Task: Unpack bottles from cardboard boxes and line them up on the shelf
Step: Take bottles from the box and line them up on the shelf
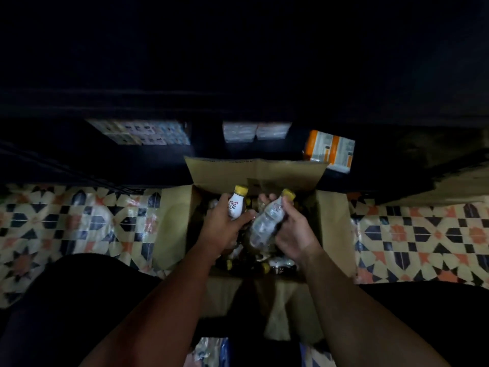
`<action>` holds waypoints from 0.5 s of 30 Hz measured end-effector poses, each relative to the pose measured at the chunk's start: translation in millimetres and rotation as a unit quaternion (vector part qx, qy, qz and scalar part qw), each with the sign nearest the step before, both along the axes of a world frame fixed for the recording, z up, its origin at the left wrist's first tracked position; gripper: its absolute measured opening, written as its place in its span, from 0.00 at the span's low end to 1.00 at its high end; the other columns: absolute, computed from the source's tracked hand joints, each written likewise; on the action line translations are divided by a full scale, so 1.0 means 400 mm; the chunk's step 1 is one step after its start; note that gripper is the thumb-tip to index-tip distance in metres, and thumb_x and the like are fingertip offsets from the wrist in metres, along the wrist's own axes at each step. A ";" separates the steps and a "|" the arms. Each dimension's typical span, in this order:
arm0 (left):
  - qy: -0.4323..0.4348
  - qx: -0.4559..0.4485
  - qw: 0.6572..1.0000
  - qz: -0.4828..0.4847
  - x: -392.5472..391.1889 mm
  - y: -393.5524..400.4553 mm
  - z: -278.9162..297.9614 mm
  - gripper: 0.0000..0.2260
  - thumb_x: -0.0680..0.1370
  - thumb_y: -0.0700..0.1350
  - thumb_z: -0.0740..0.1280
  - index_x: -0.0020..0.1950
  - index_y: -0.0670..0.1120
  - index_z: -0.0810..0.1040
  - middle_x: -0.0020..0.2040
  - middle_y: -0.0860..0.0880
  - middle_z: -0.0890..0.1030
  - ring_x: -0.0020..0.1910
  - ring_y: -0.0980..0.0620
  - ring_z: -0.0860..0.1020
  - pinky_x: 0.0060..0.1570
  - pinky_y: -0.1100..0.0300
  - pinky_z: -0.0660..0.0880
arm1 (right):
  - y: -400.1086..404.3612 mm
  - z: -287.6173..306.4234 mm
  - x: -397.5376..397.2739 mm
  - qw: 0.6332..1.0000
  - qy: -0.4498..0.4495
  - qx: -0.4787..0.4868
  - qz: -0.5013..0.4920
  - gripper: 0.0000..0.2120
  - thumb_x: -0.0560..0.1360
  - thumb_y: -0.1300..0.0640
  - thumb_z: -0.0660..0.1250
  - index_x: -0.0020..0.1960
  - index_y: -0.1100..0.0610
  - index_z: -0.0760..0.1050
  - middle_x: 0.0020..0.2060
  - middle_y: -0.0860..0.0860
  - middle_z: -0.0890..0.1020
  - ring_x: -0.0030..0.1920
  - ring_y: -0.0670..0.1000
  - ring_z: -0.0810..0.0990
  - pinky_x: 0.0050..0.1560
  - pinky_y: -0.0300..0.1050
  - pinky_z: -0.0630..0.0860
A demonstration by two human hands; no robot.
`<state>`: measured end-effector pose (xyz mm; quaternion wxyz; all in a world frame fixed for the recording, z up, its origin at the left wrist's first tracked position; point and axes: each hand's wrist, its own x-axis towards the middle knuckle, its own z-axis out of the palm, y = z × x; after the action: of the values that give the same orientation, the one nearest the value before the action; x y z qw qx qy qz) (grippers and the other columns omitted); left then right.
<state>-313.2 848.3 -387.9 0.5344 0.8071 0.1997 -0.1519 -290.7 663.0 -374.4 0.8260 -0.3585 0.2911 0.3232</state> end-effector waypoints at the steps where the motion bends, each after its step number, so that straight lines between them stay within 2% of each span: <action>1: -0.012 -0.007 1.000 0.001 0.005 -0.001 0.055 0.19 0.71 0.60 0.78 0.52 0.53 0.75 0.47 0.52 0.84 0.46 0.54 0.83 0.48 0.50 0.80 | 0.009 0.052 0.011 1.000 -0.001 0.004 -0.015 0.20 0.78 0.47 0.66 0.65 0.58 0.76 0.68 0.57 0.79 0.70 0.59 0.75 0.72 0.60 0.68; 5: -0.031 -0.060 0.998 0.003 0.008 -0.015 0.334 0.15 0.73 0.55 0.78 0.50 0.51 0.75 0.43 0.54 0.84 0.42 0.55 0.82 0.44 0.52 0.78 | 0.029 0.309 0.032 0.997 -0.054 -0.058 -0.015 0.20 0.77 0.46 0.70 0.60 0.61 0.79 0.60 0.61 0.83 0.62 0.62 0.81 0.70 0.65 0.71; 8: -0.055 -0.058 0.997 0.021 0.008 -0.022 0.571 0.14 0.74 0.53 0.78 0.48 0.50 0.74 0.40 0.54 0.82 0.39 0.54 0.80 0.42 0.52 0.76 | 0.034 0.559 0.042 0.986 -0.110 -0.127 -0.008 0.19 0.77 0.46 0.69 0.54 0.61 0.83 0.51 0.61 0.85 0.54 0.62 0.84 0.64 0.63 0.77; 11: -0.078 -0.058 0.995 0.038 0.011 -0.035 0.826 0.14 0.75 0.51 0.77 0.49 0.48 0.74 0.40 0.52 0.82 0.38 0.52 0.81 0.40 0.52 0.77 | 0.039 0.817 0.046 0.956 -0.192 -0.220 0.009 0.20 0.79 0.43 0.67 0.50 0.60 0.82 0.44 0.60 0.83 0.47 0.59 0.82 0.57 0.62 0.77; 13: -0.099 -0.048 0.993 0.032 0.015 -0.045 0.999 0.15 0.75 0.52 0.77 0.50 0.48 0.74 0.39 0.53 0.82 0.37 0.55 0.81 0.36 0.59 0.76 | 0.040 0.979 0.047 0.928 -0.248 -0.276 0.031 0.21 0.78 0.39 0.67 0.49 0.58 0.81 0.44 0.58 0.83 0.47 0.57 0.81 0.59 0.64 0.77; 15: -0.131 -0.053 0.990 0.027 0.021 -0.055 1.155 0.14 0.75 0.52 0.76 0.50 0.51 0.73 0.38 0.55 0.82 0.36 0.57 0.81 0.35 0.58 0.78 | 0.040 1.131 0.051 0.902 -0.300 -0.307 0.035 0.18 0.80 0.42 0.65 0.50 0.57 0.81 0.44 0.54 0.83 0.47 0.53 0.81 0.56 0.59 0.77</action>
<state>-304.6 826.4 74.3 0.6016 0.7850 0.1419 -0.0409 -270.3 679.1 77.9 0.7111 -0.6847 0.1013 0.1234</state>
